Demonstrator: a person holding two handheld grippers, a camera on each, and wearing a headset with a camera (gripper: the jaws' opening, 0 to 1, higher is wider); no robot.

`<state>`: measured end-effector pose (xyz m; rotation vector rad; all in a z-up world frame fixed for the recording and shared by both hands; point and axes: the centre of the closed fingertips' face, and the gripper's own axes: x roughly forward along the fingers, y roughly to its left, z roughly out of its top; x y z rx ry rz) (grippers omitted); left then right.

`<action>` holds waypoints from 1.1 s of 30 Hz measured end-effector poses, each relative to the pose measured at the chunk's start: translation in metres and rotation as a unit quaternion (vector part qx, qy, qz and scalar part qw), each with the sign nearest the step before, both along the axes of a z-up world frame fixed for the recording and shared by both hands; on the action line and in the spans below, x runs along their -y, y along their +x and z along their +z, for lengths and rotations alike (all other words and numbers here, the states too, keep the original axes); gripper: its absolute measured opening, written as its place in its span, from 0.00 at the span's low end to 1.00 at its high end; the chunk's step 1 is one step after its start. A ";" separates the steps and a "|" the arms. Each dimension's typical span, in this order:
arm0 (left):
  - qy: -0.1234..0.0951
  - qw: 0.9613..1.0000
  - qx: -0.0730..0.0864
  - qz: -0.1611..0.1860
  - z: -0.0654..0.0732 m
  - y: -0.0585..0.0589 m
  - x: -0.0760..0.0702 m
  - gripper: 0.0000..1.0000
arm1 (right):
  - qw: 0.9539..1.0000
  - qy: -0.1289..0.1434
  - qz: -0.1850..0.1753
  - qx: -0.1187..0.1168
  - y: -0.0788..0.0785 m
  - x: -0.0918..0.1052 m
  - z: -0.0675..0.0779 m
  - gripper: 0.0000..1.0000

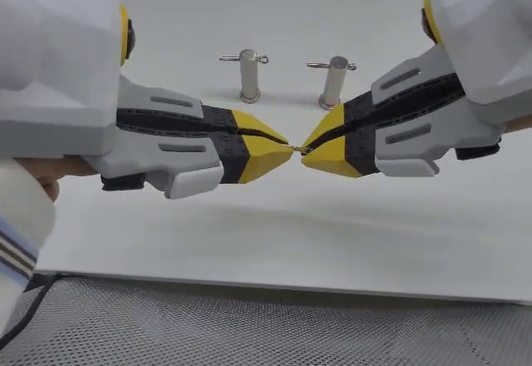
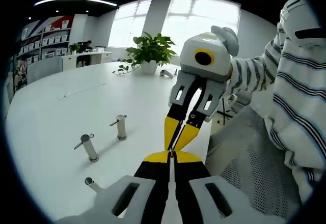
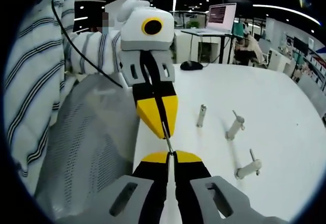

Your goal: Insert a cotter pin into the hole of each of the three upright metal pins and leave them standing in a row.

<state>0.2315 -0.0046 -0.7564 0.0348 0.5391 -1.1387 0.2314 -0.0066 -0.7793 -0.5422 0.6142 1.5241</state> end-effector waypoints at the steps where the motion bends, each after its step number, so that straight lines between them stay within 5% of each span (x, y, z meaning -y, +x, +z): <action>1: 0.000 1.000 0.000 -0.001 0.000 0.000 0.000 0.00 | 1.000 0.000 0.000 -0.003 -0.001 0.000 0.000 0.05; 19: 0.034 0.995 0.048 -0.083 -0.007 -0.019 0.004 0.00 | 0.999 -0.005 0.034 -0.036 -0.019 0.004 0.002 0.04; 33: 0.039 0.995 0.041 -0.083 -0.009 -0.017 0.001 0.00 | 0.999 0.021 0.026 -0.032 -0.014 0.000 0.014 0.03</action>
